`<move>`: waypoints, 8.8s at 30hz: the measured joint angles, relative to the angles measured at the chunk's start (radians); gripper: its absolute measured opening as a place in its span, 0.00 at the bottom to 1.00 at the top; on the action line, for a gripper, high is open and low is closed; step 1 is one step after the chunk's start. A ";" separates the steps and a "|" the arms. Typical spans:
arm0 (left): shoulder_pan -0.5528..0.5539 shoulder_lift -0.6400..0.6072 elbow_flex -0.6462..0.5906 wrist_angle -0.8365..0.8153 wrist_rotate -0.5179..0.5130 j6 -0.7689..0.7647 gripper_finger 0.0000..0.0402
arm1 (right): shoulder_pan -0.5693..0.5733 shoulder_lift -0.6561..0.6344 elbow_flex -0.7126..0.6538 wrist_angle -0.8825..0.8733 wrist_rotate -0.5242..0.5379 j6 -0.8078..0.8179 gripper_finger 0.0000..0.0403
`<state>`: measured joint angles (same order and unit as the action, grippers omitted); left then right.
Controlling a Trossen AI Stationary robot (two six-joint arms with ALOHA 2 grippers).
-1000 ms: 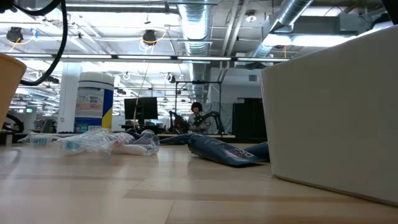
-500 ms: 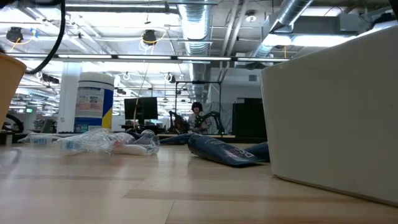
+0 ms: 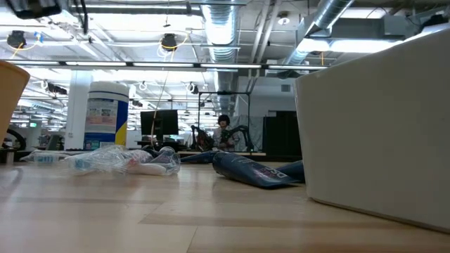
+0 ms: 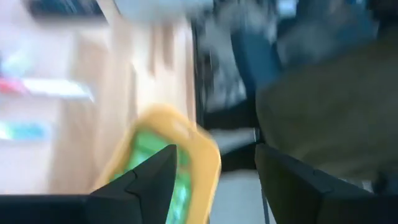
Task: Pick & Place Travel size toiletries
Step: Put the blue shave cream into the transparent bin
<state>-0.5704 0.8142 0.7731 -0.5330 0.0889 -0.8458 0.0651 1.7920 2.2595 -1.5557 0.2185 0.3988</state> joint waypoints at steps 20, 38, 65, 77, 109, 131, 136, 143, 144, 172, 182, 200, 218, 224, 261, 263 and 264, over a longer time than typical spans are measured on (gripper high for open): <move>0.044 -0.442 0.000 -0.002 -0.319 0.120 0.37 | 0.107 0.001 -0.644 0.475 -0.066 0.283 0.54; 0.044 -0.427 0.000 -0.004 -0.321 0.162 0.36 | 0.106 0.087 -0.834 0.672 -0.225 0.259 0.61; 0.044 -0.378 0.000 -0.002 -0.325 0.180 0.36 | 0.088 0.285 -0.820 0.731 -0.389 0.177 0.69; 0.044 -0.378 0.000 -0.004 -0.326 0.194 0.36 | 0.064 0.289 -0.821 0.723 -0.367 0.166 0.69; 0.044 -0.409 0.000 -0.010 -0.328 0.275 0.36 | -0.036 0.296 -0.693 0.527 -0.265 0.158 0.68; 0.044 -0.456 0.000 -0.024 -0.328 0.418 0.36 | -0.035 0.290 -0.827 0.658 -0.283 0.286 0.40; 0.044 -0.456 0.000 -0.026 -0.328 0.423 0.36 | -0.032 0.288 -0.786 0.651 -0.319 0.263 0.26; 0.044 -0.461 0.000 -0.028 -0.328 0.422 0.36 | -0.033 0.209 -0.700 0.600 -0.302 0.230 0.17; 0.044 -0.464 0.000 -0.026 -0.329 0.422 0.36 | -0.029 0.191 -0.699 0.585 -0.302 0.234 0.16; 0.044 -0.498 0.001 -0.017 -0.673 0.467 0.36 | 0.877 -0.010 -0.694 0.105 -0.186 1.650 0.16; 0.044 -0.498 0.001 -0.014 -0.739 0.464 0.36 | 0.990 0.154 -0.694 0.186 -0.247 1.801 0.16; 0.044 -0.507 0.000 0.010 -0.713 0.386 0.36 | 0.942 0.150 -0.694 0.213 -0.313 1.833 0.66; 0.044 -0.566 0.000 0.024 -0.574 0.378 0.36 | 0.286 0.018 -0.683 0.606 -0.039 0.897 0.72; 0.044 -0.566 0.000 0.025 -0.573 0.378 0.36 | 0.188 0.182 -0.551 0.661 -0.065 0.699 0.72; 0.044 -0.564 0.000 0.025 -0.577 0.423 0.36 | 0.127 0.583 -0.322 0.555 -0.256 0.489 0.40; 0.044 -0.564 0.000 0.025 -0.577 0.423 0.36 | 0.128 0.584 -0.322 0.559 -0.256 0.473 0.34; 0.044 -0.564 0.000 0.025 -0.577 0.423 0.36 | 0.128 0.583 -0.322 0.562 -0.256 0.463 0.31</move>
<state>-0.5259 0.2504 0.7727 -0.5083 -0.4885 -0.4229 0.1927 2.3754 1.9377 -0.9938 -0.0380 0.8616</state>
